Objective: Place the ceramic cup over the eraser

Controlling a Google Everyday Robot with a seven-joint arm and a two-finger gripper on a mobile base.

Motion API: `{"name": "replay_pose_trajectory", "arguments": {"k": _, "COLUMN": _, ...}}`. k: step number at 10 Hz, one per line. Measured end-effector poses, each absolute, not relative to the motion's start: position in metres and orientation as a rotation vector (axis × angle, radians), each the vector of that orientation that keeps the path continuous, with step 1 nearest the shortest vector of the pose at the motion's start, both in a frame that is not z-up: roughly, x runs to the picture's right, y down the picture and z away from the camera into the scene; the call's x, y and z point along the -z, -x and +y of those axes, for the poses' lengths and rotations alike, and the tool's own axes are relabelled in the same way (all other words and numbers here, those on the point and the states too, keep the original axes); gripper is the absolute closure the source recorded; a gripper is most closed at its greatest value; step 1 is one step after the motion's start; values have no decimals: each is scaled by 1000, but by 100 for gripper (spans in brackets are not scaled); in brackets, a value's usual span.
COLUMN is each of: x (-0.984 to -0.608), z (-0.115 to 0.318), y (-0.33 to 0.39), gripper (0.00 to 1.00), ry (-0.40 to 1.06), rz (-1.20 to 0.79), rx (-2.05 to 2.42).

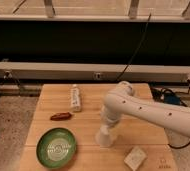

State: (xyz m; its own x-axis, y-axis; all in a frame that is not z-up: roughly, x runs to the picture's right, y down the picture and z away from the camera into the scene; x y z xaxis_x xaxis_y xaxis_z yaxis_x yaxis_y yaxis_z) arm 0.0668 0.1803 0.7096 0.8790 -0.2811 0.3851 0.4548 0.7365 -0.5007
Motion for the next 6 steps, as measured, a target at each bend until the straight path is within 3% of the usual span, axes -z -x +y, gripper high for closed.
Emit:
{"name": "replay_pose_trajectory", "arguments": {"k": 3, "x": -699, "z": 163, "y": -73, "gripper": 20, "ry": 616, "rz": -279, "rx": 416}}
{"name": "replay_pose_trajectory", "arguments": {"k": 6, "x": -708, "z": 177, "y": -67, "gripper": 20, "ry": 616, "rz": -288, "rx": 429}}
